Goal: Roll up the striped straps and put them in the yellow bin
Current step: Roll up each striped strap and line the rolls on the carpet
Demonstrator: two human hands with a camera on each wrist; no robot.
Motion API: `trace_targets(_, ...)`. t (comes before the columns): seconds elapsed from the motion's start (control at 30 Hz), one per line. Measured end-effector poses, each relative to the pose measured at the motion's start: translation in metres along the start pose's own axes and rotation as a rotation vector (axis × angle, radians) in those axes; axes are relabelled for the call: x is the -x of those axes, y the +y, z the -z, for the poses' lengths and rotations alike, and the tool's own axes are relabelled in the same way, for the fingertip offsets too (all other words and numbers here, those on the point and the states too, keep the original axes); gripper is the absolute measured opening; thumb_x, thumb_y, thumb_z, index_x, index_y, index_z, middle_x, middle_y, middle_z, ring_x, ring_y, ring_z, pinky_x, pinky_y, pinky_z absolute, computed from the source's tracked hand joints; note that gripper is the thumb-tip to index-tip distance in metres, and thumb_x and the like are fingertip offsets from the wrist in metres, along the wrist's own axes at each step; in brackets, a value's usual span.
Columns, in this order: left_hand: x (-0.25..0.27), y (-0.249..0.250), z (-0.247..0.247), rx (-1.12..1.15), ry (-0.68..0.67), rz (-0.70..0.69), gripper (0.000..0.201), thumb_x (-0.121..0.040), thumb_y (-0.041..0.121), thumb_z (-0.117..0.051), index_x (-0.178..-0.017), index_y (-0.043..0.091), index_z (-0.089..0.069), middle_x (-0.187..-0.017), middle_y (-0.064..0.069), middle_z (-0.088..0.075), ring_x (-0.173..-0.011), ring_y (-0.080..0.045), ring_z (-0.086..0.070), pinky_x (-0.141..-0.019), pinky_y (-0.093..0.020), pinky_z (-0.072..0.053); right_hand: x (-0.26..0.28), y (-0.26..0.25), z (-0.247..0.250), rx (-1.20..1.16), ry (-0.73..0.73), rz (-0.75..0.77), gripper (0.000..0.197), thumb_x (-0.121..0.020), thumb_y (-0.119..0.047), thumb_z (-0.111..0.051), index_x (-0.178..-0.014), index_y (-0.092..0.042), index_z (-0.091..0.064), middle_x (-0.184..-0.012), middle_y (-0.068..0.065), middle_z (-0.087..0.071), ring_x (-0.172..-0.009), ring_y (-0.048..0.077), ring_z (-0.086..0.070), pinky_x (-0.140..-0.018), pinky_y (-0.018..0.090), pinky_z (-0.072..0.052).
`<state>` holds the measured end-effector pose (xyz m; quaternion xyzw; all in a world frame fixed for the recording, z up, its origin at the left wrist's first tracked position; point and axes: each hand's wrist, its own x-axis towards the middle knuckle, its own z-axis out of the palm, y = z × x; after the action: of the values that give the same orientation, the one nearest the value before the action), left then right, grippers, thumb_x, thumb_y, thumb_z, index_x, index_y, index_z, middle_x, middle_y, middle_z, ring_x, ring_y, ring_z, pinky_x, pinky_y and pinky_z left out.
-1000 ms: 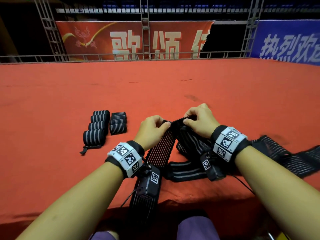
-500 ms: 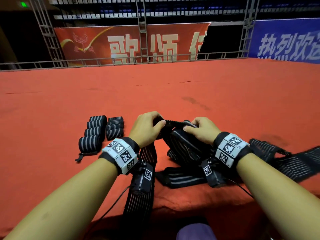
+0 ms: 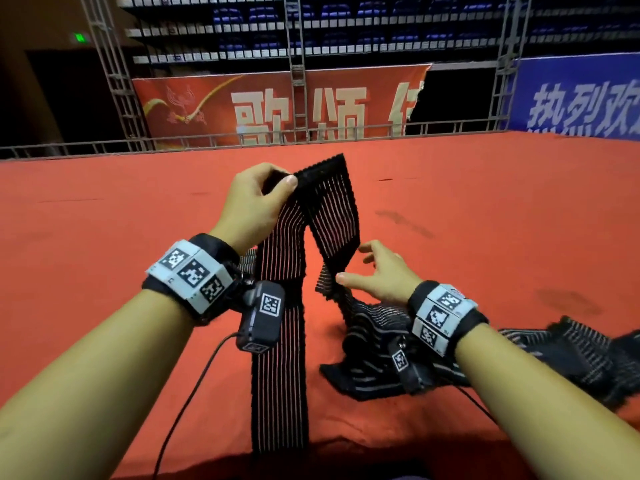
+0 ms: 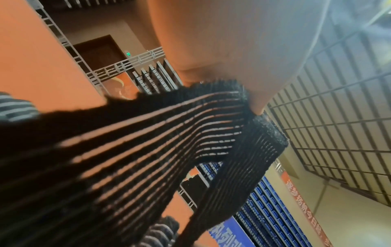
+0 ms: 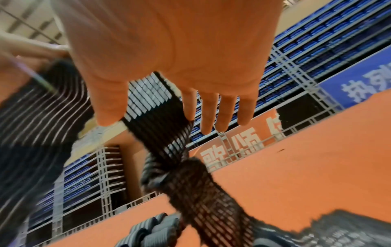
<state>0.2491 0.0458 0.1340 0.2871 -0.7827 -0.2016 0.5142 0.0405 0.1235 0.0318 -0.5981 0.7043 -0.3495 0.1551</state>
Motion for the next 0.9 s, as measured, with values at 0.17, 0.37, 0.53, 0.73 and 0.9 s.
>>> trace_targets(0.17,-0.011,0.026,0.043,0.014,0.069,-0.076,0.009,-0.097,0.017,-0.058,-0.093,0.012,-0.064,-0.085,-0.003,-0.063,-0.079,-0.013,-0.057,-0.075,-0.033,-0.049,-0.020,-0.025,-0.015,-0.068,-0.013,0.011,0.094,-0.068,-0.049,-0.079,-0.143,-0.020,-0.030,-0.129,0.008,-0.050,-0.122,0.027,-0.045,-0.103,0.047,-0.042)
trace_targets(0.37,-0.015,0.034,0.085,-0.029,0.156,-0.064,0.014,-0.096,0.020,-0.059,-0.095,0.008,-0.065,-0.082,0.001,-0.062,-0.078,-0.013,-0.058,-0.077,-0.037,-0.053,-0.016,-0.018,-0.058,0.025,-0.109,0.009,0.081,-0.058,-0.061,-0.077,-0.124,-0.026,-0.045,-0.102,0.002,-0.065,-0.096,0.024,-0.063,-0.082,0.036,-0.049)
trace_targets(0.53,-0.010,0.024,0.104,-0.035,0.168,-0.045,0.010,-0.093,0.025,-0.060,-0.091,0.017,-0.065,-0.090,-0.008,-0.067,-0.085,-0.021,-0.064,-0.084,-0.045,-0.054,-0.033,-0.021,-0.067,-0.336,-0.048,0.042,0.034,-0.054,-0.058,-0.070,-0.075,-0.031,-0.066,-0.054,-0.013,-0.051,-0.060,0.012,-0.047,-0.065,0.033,-0.038)
trace_targets(0.73,-0.010,0.012,0.121,-0.026,0.264,-0.027,0.015,-0.093,0.023,-0.059,-0.079,0.028,-0.061,-0.080,0.002,-0.061,-0.079,-0.015,-0.057,-0.077,-0.037,-0.050,-0.033,-0.015,-0.069,0.415,-0.050,0.081,0.028,-0.082,-0.030,-0.064,-0.062,-0.020,-0.047,-0.079,0.009,-0.065,-0.082,0.032,-0.061,-0.070,0.035,-0.046)
trace_targets(0.9,-0.006,0.008,0.116,-0.017,0.230,-0.034,0.009,-0.094,0.020,-0.059,-0.089,0.013,-0.063,-0.083,-0.002,-0.062,-0.078,-0.013,-0.057,-0.075,-0.032,-0.049,-0.022,-0.009,-0.072,0.544,-0.355,-0.124,0.030,-0.074,-0.028,-0.069,-0.102,-0.025,-0.059,-0.106,0.007,-0.069,-0.101,0.028,-0.065,-0.073,0.027,-0.045)
